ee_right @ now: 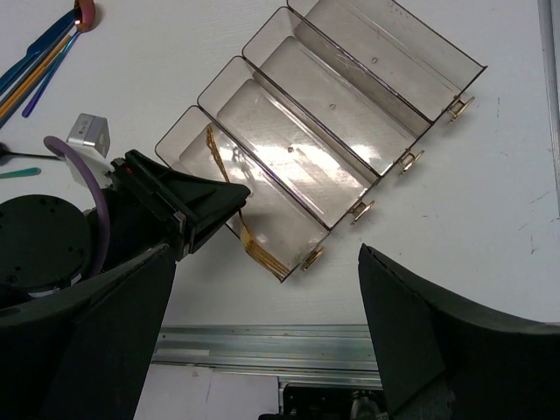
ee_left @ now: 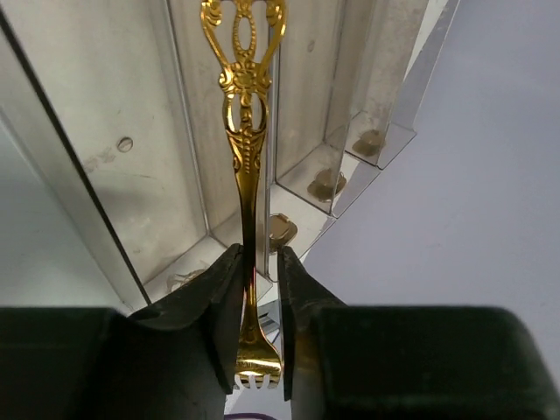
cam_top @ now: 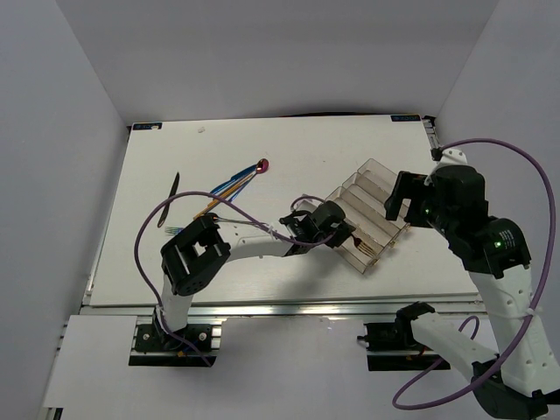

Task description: Sort the eating utensils into containers

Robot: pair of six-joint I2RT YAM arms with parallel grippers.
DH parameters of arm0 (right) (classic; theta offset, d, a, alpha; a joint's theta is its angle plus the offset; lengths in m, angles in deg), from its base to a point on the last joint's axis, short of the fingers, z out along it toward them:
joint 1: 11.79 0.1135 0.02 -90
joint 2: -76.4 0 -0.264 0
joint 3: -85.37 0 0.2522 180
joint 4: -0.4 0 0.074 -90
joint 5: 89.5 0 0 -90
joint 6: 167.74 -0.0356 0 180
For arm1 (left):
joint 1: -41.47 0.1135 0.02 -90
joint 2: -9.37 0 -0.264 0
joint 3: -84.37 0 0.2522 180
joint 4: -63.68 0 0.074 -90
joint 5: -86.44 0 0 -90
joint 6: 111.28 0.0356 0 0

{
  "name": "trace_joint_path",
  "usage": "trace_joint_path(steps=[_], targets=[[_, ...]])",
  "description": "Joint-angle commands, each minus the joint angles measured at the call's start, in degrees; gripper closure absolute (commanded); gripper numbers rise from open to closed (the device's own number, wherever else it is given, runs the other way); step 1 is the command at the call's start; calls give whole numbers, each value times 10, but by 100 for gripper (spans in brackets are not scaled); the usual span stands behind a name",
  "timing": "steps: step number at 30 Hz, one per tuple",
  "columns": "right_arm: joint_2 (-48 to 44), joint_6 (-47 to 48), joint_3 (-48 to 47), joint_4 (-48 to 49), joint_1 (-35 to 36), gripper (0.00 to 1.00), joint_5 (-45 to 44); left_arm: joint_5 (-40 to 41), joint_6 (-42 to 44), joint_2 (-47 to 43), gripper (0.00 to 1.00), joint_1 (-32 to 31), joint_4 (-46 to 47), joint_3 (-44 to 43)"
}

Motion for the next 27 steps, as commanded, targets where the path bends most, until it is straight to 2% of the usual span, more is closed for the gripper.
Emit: trace_joint_path(steps=[1,6,10,14,15,17,18,19,20,22,23,25,26,27], targets=[[-11,7,-13,6,1,11,2,4,-9,-23,63,-12,-17,-12],[-14,6,-13,6,1,11,3,11,-12,-29,43,-20,-28,-12],[-16,6,-12,6,1,11,4,19,-8,-36,33,-20,-55,-24],[-13,4,-15,8,1,11,11,15,-10,-42,29,-20,-77,-36],[-11,5,-19,9,0,11,13,20,-4,-49,23,-20,-85,-37],[-9,7,-21,11,1,11,16,57,25,-65,15,-16,-151,-57],[-7,8,-22,13,0,11,19,74,38,-75,4,-12,-185,-68],[-7,8,-25,13,1,11,20,93,57,-99,2,-5,-229,-78],[-5,9,-26,13,1,11,21,128,60,-114,2,13,-313,-88],[-5,8,-25,15,2,11,23,157,60,-166,2,42,-392,-82],[-3,8,-24,14,2,11,22,167,57,-183,2,81,-472,-70],[2,6,-24,8,1,11,18,199,38,-227,2,126,-552,-58],[4,4,-24,7,1,11,15,207,31,-238,2,175,-626,-50],[10,4,-25,7,1,11,15,213,23,-248,2,202,-659,-37]])
